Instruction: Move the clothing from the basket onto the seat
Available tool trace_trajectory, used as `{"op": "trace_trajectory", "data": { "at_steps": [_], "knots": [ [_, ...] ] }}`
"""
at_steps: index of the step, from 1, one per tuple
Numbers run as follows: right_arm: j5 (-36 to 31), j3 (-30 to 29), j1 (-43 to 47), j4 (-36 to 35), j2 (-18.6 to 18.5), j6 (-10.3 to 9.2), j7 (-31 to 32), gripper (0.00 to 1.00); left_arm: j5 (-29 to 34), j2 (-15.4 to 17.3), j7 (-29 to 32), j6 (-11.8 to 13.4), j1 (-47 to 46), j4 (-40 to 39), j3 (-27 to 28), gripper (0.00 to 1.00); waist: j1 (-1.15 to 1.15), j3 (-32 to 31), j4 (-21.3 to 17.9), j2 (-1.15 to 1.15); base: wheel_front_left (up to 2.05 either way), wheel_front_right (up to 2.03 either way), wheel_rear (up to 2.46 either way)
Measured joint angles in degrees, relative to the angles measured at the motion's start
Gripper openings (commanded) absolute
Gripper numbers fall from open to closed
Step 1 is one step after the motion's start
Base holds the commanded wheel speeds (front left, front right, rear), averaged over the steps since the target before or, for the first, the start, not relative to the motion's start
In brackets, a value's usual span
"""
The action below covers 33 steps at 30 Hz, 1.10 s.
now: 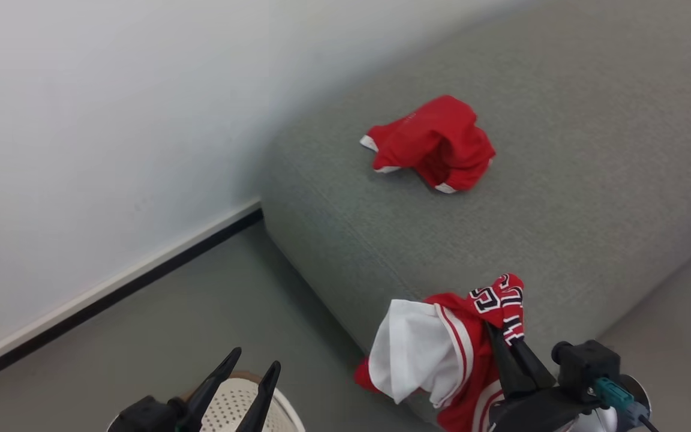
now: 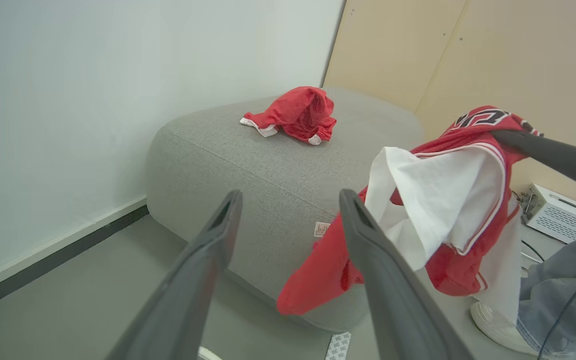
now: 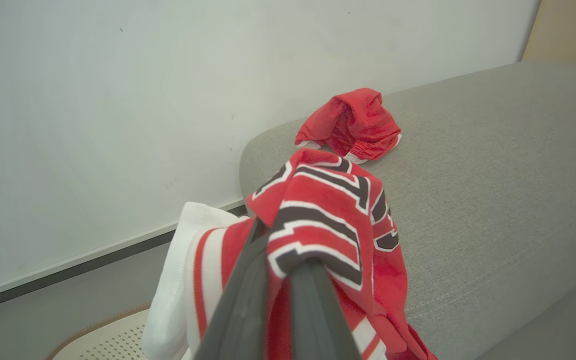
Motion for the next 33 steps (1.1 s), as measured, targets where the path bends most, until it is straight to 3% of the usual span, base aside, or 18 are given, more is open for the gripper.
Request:
{"op": "trace_trajectory", "data": {
  "at_steps": [13,19,21,25,29,33],
  "knots": [
    [-0.58,-3.07,1.4,-1.68,0.0,0.0,-1.42,0.0,-0.24,1.43,0.0,-0.78,-3.03,1.41,-4.75,1.0,0.01,6.96,-4.84,0.0,0.0,0.0,0.0],
    [2.1,-3.33,-3.68,0.47,0.01,0.0,-0.77,0.0,-0.33,2.03,0.01,-0.66,-2.69,0.42,-4.83,1.0,0.0,8.47,-5.19,0.0,0.0,0.0,0.0],
    [7.22,-3.52,-7.82,2.74,0.0,0.0,-0.51,0.0,-0.31,2.64,0.12,-0.45,-2.42,-0.55,-4.72,1.0,0.0,9.26,-5.21,0.0,0.0,0.0,0.0],
    [8.96,-6.06,-21.07,10.46,0.01,-0.01,0.14,0.0,0.14,3.88,1.62,-0.42,-1.93,-3.22,-5.88,1.0,0.01,11.48,-4.99,0.0,0.0,0.0,0.0],
    [5.12,-12.18,-38.07,17.48,-0.66,-0.01,1.4,0.0,0.88,4.85,3.57,-0.51,-3.37,-7.42,-8.05,1.0,0.01,14.45,-2.67,0.01,0.0,0.0,0.0],
    [2.42,-15.24,-49.25,19.93,-4.92,-0.01,4.26,0.0,1.25,5.48,4.25,-0.57,-4.91,-10.62,-9.16,1.0,0.01,17.21,0.45,0.01,0.0,0.0,0.0]
  ]
}}
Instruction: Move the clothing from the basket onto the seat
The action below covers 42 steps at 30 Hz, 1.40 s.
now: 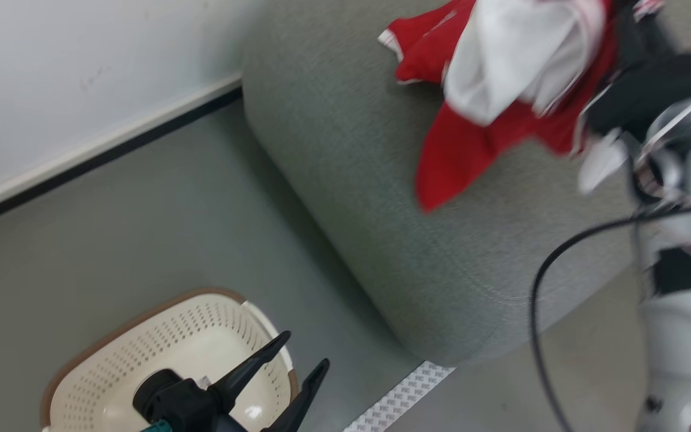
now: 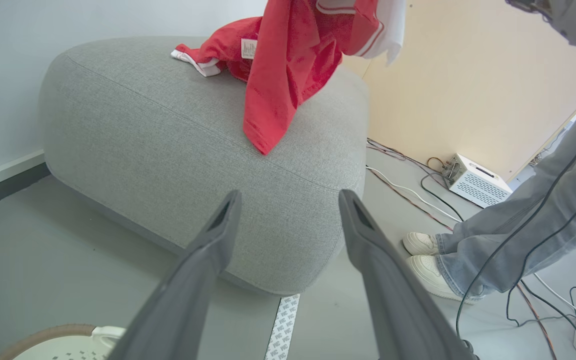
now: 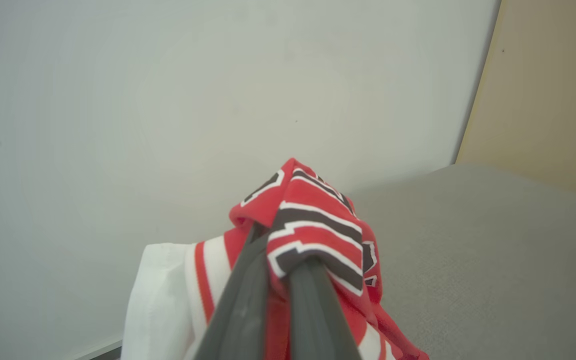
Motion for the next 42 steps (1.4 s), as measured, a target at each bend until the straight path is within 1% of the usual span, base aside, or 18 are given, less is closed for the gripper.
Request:
{"op": "trace_trajectory", "data": {
  "at_steps": [4,6,8,10,13,16,19,22,24,25,26,29,30,33,37,39,42],
  "knots": [
    [1.59,-4.34,-9.88,2.15,-4.37,0.04,3.79,0.0,0.47,1.59,0.68,-0.26,-2.16,-3.91,-1.44,1.0,0.0,3.61,3.05,0.0,0.0,0.0,0.0],
    [1.45,-8.04,-13.76,3.43,-6.48,0.03,4.97,0.0,0.49,2.42,0.71,-0.27,-3.02,-5.73,-2.12,1.0,0.0,5.47,4.8,0.0,0.0,0.0,0.0],
    [0.34,-11.41,-16.35,4.52,-7.7,0.0,5.76,0.0,0.49,3.14,0.51,-0.34,-3.22,-7.24,-2.69,1.0,0.0,7.31,6.64,0.0,0.0,0.0,0.0],
    [-0.67,-14.94,-17.89,5.44,-8.14,0.0,6.42,0.0,0.42,3.8,0.11,-0.35,-3.53,-8.82,-3.39,1.0,0.0,8.91,8.69,0.01,0.0,0.0,0.0],
    [-3.25,-20.07,-21.71,4.69,-9.6,0.0,6.76,0.0,0.35,5.01,-0.47,-0.36,-4.02,-11.24,-3.63,1.0,0.0,11.52,11.65,0.0,0.0,0.0,0.0],
    [-6.59,-22.43,-24.33,3.43,-10.61,0.0,6.88,0.0,0.34,5.54,-1.42,-0.25,-3.74,-13.19,-3.05,1.0,-0.01,14.4,14.11,0.0,0.0,0.0,0.0],
    [-8.16,-24.4,-23.26,3.45,-10.12,0.0,7.39,0.0,0.68,6.88,-1.87,-0.16,-2.63,-14.71,-3.36,1.0,0.0,17.06,16.36,0.01,0.0,0.0,0.0],
    [-9.01,-28.98,-20.24,2.23,-8.4,0.02,6.36,0.0,1.24,8.35,-1.91,0.37,-2.23,-16.93,-2.63,1.0,0.0,19.51,18.22,0.0,0.0,0.0,0.0],
    [-9.37,-30.82,-17.13,1.07,-6.37,0.0,6.27,0.0,1.27,9.31,-1.99,1.11,-2.11,-18.45,-1.25,1.0,-0.01,21.24,19.02,0.0,0.0,0.0,0.0],
    [-9.57,-31.44,-15.49,0.54,-4.68,0.0,5.79,0.0,1.27,9.67,-2.05,1.2,-2.1,-19.09,-0.66,1.0,0.0,22.1,19.28,0.0,0.0,0.0,0.0],
    [-9.57,-31.44,-15.49,0.54,-4.68,0.0,5.79,0.0,1.27,9.67,-2.05,1.2,-2.1,-19.09,-0.66,1.0,0.0,22.1,19.28,0.0,0.0,0.0,0.0],
    [-10.48,-32.09,-11.82,-0.93,-0.31,0.0,4.15,0.0,1.26,10.69,-2.14,1.72,-1.96,-19.7,0.32,1.0,0.0,24.4,19.7,0.0,0.0,0.0,0.0],
    [-10.9,-32.28,-11.18,-1.45,0.56,0.02,3.74,1.0,1.29,10.82,-2.11,1.88,-2.0,-19.87,0.58,1.0,0.0,24.96,19.75,0.01,0.0,0.0,0.0],
    [-12.82,-32.96,-9.61,-1.63,2.08,0.02,3.58,1.0,1.29,10.92,-1.88,2.11,-2.64,-20.37,0.96,1.0,0.0,25.77,19.62,0.0,0.0,0.0,0.0],
    [-13.99,-33.81,-8.73,-0.87,2.94,0.02,2.22,1.0,1.27,10.83,-1.63,2.13,-3.0,-20.03,0.99,1.0,0.0,24.8,19.43,0.0,0.0,0.0,0.0],
    [-15.58,-32.65,-7.99,-0.11,2.35,0.02,1.85,1.0,1.22,10.57,-1.62,2.16,-3.08,-19.28,0.8,1.0,-0.01,23.74,19.38,0.0,0.0,0.0,0.0],
    [-17.2,-30.16,-5.83,2.23,0.48,0.02,1.78,1.0,1.02,9.55,-1.7,2.37,-3.14,-17.48,0.19,1.0,-0.02,21.64,19.49,0.0,0.0,0.0,0.0]
  ]
}}
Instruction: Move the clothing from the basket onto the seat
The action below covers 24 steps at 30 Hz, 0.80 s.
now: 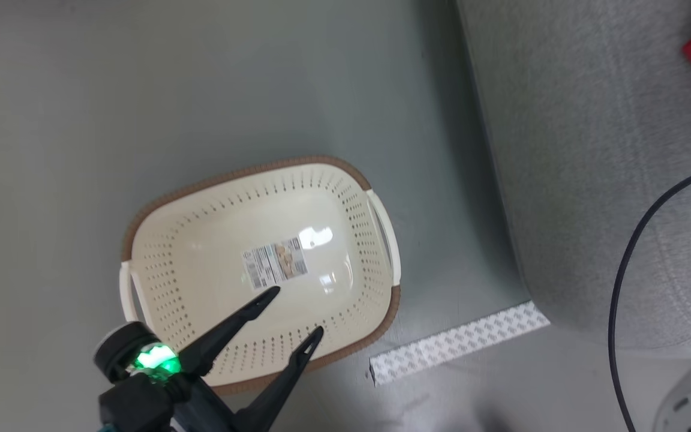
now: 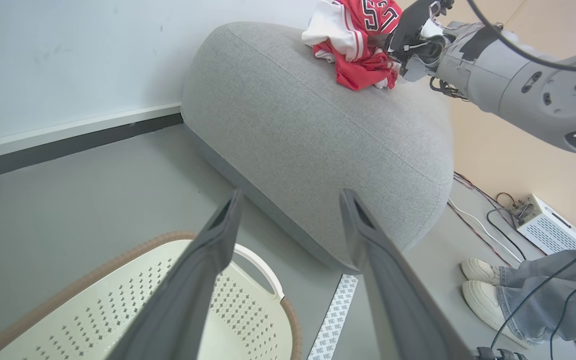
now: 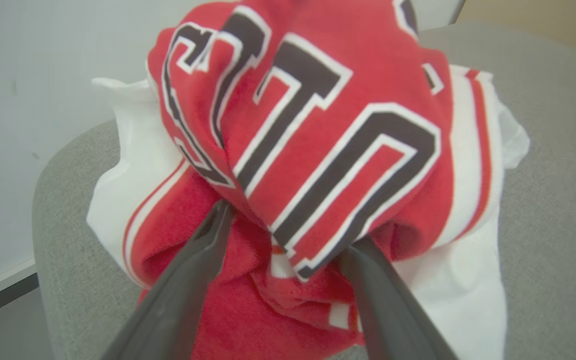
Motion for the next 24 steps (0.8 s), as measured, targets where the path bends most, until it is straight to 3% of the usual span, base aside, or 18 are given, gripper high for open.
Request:
{"op": "trace_trajectory", "data": {
  "at_steps": [5,11,18,24],
  "knots": [
    [-0.87,3.67,4.32,3.54,-3.99,0.01,-1.6,1.0,-0.53,-3.59,-0.7,1.33,-0.86,4.92,-0.47,1.0,-0.01,-4.48,0.67,-0.01,0.0,0.0,0.0],
    [1.89,12.74,12.06,10.22,-7.8,0.01,-5.46,1.0,-2.41,-8.13,-1.76,2.85,0.07,13.45,-0.32,1.0,-0.01,-11.15,2.0,-0.01,0.0,0.0,0.0],
    [11.41,18.78,20.12,14.3,-11.68,0.01,-8.89,1.0,-4.26,-12.89,-2.29,5.63,4.05,22.75,1.11,1.0,-0.01,-20.78,3.61,-0.02,0.0,0.0,0.0],
    [19.72,24.21,28.27,12.05,-13.01,0.01,-10.98,1.0,-4.55,-15.38,-2.46,10.58,6.84,28.81,4.56,1.0,-0.02,-29.38,5.4,-0.03,0.0,0.0,0.0]
  ]
}}
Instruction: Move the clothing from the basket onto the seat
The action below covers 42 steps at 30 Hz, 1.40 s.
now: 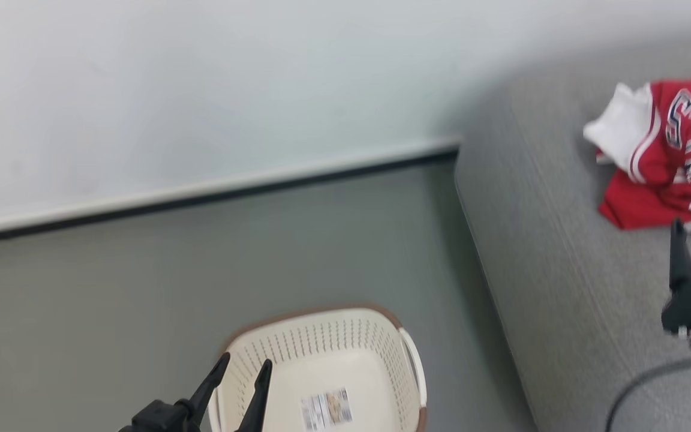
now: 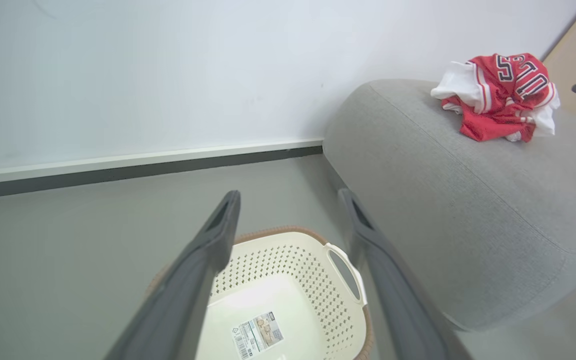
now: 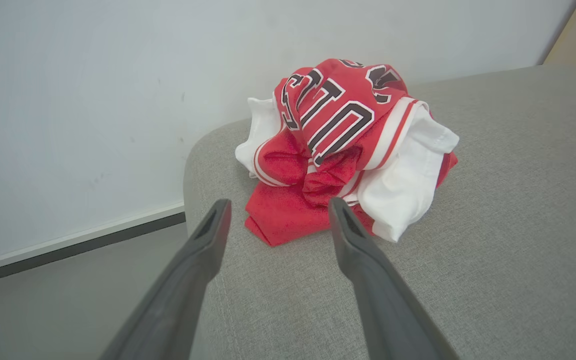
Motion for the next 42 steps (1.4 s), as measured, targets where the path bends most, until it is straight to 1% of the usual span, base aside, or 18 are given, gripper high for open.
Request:
{"op": "trace_trajectory", "data": {
  "at_steps": [4,6,7,13,17,18,20,21,26,28,30,33,37,42],
  "knots": [
    [4.19,1.71,7.95,-4.37,-0.98,-0.01,-0.68,1.0,0.0,-1.19,-0.01,0.91,0.35,2.15,0.98,1.0,0.0,-4.9,2.02,0.0,0.0,0.0,0.0],
    [5.99,1.64,11.22,-6.52,-0.34,-0.01,-1.38,1.0,-0.24,-1.48,-0.01,1.7,0.69,3.12,2.34,1.0,0.0,-6.91,3.31,0.0,0.0,0.0,0.0],
    [6.76,1.49,12.68,-7.57,0.42,-0.01,-1.67,1.0,-0.45,-1.59,-0.01,2.25,0.87,3.54,3.16,1.0,0.01,-7.81,3.99,0.0,0.0,0.0,0.0],
    [7.08,1.85,20.72,-13.7,5.84,-0.02,-3.21,1.0,-1.46,-1.81,-0.08,2.86,2.95,5.87,6.53,1.0,0.01,-12.17,8.39,0.01,0.0,0.0,0.0],
    [4.19,2.03,25.46,-17.77,11.11,-0.02,-5.37,1.0,-0.91,-1.53,-0.08,1.48,3.32,4.8,9.23,1.0,0.01,-14.5,10.91,0.01,0.0,0.0,0.0],
    [1.79,3.25,27.53,-19.93,13.68,-0.02,-6.04,1.0,-0.14,-1.37,-0.08,0.85,4.27,4.47,10.46,1.0,0.01,-15.5,11.98,0.01,0.0,0.0,0.0],
    [0.43,5.17,29.53,-21.7,15.4,-0.02,-6.45,1.0,0.67,-1.23,-0.08,0.7,5.05,4.25,11.94,1.0,0.01,-16.37,12.86,0.01,0.0,0.0,0.0],
    [-0.36,6.34,30.36,-22.42,15.64,-0.02,-6.56,1.0,1.11,-1.09,-0.08,0.68,5.36,4.22,12.63,1.0,0.02,-16.75,13.2,0.01,0.0,0.0,0.0],
    [-2.9,11.99,31.88,-25.05,16.68,-0.02,-6.1,1.0,3.21,-1.22,-0.08,0.21,7.16,3.86,16.18,1.0,0.02,-17.87,13.37,0.01,0.0,0.0,0.0],
    [-3.85,12.9,31.97,-25.72,16.79,-0.02,-6.01,1.0,3.9,-1.54,-0.08,-0.32,7.73,3.58,17.24,1.0,0.02,-17.84,12.9,0.02,0.0,0.0,0.0],
    [-4.16,13.34,32.13,-26.2,16.92,-0.02,-5.84,1.0,4.86,-1.72,-0.08,-1.44,7.79,2.98,18.08,1.0,0.02,-17.76,12.49,0.01,0.0,0.0,0.0],
    [-4.41,13.06,33.15,-26.91,17.22,-0.02,-5.93,1.0,6.22,-1.93,-0.08,-3.16,8.32,2.74,19.44,1.0,0.02,-17.59,12.0,0.02,0.0,0.0,0.0],
    [-4.31,10.89,34.93,-27.27,17.29,-0.02,-6.22,1.0,7.22,-2.96,-0.08,-5.01,9.29,2.87,21.09,1.0,0.02,-17.18,11.58,0.02,0.0,0.0,0.0],
    [-3.44,9.64,36.72,-27.94,17.37,-0.02,-6.6,1.0,8.35,-4.19,-0.08,-6.39,10.14,3.19,22.74,1.0,0.02,-16.57,11.2,0.02,0.0,0.0,0.0]
  ]
}}
